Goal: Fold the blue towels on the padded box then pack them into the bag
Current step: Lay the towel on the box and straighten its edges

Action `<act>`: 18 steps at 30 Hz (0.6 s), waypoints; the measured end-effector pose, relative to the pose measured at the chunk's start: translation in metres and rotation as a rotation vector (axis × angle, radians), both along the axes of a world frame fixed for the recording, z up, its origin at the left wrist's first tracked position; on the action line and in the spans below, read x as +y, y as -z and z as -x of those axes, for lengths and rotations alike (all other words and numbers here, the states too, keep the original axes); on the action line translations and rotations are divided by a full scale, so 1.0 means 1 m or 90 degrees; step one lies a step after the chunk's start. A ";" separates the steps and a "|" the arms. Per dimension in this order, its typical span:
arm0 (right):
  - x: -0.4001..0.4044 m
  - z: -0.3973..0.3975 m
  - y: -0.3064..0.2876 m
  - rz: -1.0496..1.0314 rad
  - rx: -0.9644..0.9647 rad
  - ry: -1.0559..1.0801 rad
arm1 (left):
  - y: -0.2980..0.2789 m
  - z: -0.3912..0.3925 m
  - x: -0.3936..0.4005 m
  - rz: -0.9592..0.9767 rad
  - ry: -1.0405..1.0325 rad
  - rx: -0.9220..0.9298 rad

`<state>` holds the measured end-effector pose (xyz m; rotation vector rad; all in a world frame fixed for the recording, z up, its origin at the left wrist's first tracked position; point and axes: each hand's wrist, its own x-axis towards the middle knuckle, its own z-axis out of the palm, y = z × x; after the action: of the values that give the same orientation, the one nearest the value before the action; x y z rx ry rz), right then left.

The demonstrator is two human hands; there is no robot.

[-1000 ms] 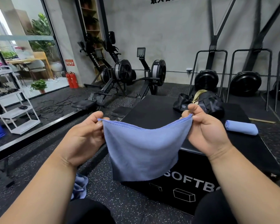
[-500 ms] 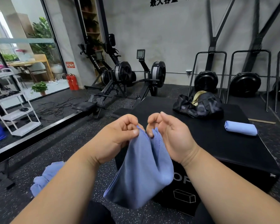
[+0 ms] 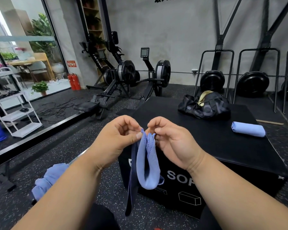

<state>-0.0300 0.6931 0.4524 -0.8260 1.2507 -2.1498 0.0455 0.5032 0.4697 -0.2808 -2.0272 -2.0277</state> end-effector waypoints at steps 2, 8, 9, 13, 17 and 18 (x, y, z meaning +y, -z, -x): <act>0.001 -0.001 0.002 0.001 0.008 -0.009 | 0.002 -0.001 -0.002 -0.015 0.009 -0.003; -0.002 -0.007 0.006 -0.011 0.030 0.018 | 0.015 -0.002 -0.004 -0.116 0.052 -0.019; -0.003 -0.008 0.007 -0.012 0.029 0.025 | 0.017 -0.001 -0.004 -0.132 0.056 -0.021; -0.005 -0.011 0.008 -0.001 0.022 0.045 | 0.022 -0.002 -0.002 -0.189 0.069 -0.034; -0.009 -0.012 0.010 -0.004 0.028 0.083 | 0.024 -0.004 0.000 -0.190 0.059 -0.043; -0.011 -0.013 0.012 -0.010 0.033 0.096 | 0.024 -0.004 0.000 -0.186 0.054 -0.044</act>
<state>-0.0173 0.6823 0.4405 -0.8094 1.3946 -2.2450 0.0497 0.5035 0.4456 -0.2431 -1.7503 -2.3795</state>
